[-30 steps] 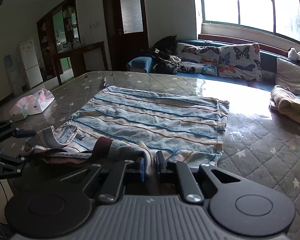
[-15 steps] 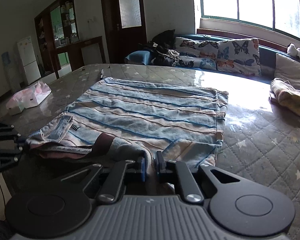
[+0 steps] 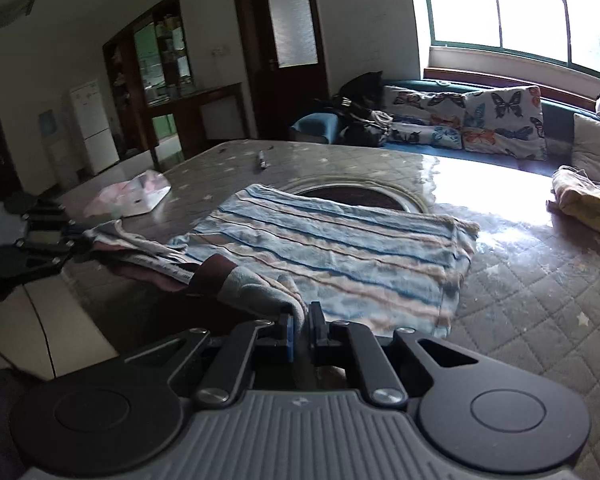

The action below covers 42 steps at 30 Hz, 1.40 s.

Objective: Fold clothes

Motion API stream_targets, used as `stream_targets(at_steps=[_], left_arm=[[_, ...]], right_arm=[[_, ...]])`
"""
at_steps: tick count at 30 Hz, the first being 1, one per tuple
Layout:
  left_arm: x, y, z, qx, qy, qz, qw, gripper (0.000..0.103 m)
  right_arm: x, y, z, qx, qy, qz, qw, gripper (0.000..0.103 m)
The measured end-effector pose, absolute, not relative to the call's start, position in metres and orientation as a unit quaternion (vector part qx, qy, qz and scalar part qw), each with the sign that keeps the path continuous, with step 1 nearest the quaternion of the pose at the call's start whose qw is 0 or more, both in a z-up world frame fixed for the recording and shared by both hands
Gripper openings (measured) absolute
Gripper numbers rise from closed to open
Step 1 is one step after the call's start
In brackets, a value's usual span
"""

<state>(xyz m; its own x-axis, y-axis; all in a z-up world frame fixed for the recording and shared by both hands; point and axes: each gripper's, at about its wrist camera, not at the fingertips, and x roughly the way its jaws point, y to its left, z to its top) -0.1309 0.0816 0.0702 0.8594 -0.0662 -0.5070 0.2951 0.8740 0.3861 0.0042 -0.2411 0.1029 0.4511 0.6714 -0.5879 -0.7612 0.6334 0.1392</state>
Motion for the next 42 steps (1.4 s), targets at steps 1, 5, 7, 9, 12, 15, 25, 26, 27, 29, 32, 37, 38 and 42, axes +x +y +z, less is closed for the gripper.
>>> stream_targets(at_steps=[1,5,7,9,12,15,25,26,27,29,32,37,38,42], left_arm=[[-0.128,0.083,0.071,0.229,0.247,-0.096,0.937,0.006],[-0.106,0.092,0.072,0.216,0.239,-0.107,0.941,0.006],[-0.087,0.096,0.075,0.220,0.234,-0.106,0.941,0.006],[-0.064,0.100,0.079,0.226,0.233,-0.104,0.940,0.006],[-0.026,0.105,0.082,0.235,0.241,-0.102,0.936,0.006],[0.016,0.114,0.081,0.222,0.260,-0.106,0.934,0.006],[0.139,0.138,0.049,0.193,0.342,-0.100,0.914,0.010],[0.148,0.141,0.044,0.188,0.350,-0.099,0.912,0.010],[0.156,0.143,0.039,0.184,0.358,-0.099,0.910,0.011],[0.169,0.147,0.030,0.178,0.370,-0.096,0.907,0.014],[0.179,0.150,0.018,0.170,0.381,-0.084,0.905,0.021],[0.183,0.152,0.016,0.156,0.387,-0.062,0.907,0.035],[0.183,0.154,0.017,0.154,0.386,-0.052,0.908,0.040],[0.186,0.166,0.025,0.133,0.380,-0.003,0.915,0.044]], right_arm=[[0.004,-0.241,0.104,-0.075,0.311,0.422,0.848,0.006],[0.022,-0.236,0.105,-0.073,0.317,0.415,0.850,0.006],[0.035,-0.231,0.108,-0.071,0.317,0.413,0.851,0.006],[0.055,-0.225,0.112,-0.068,0.316,0.411,0.853,0.006],[0.089,-0.215,0.115,-0.063,0.321,0.405,0.854,0.006],[0.127,-0.203,0.117,-0.057,0.332,0.398,0.853,0.006],[0.229,-0.161,0.082,-0.048,0.395,0.370,0.840,0.006],[0.237,-0.157,0.077,-0.047,0.401,0.367,0.838,0.006],[0.245,-0.154,0.072,-0.046,0.407,0.363,0.837,0.007],[0.256,-0.149,0.060,-0.041,0.418,0.354,0.835,0.007],[0.271,-0.146,0.044,-0.030,0.429,0.338,0.837,0.020],[0.280,-0.158,0.037,0.008,0.430,0.307,0.849,0.026],[0.281,-0.160,0.036,0.016,0.430,0.300,0.851,0.026],[0.275,-0.162,0.046,0.006,0.408,0.291,0.866,0.026]])
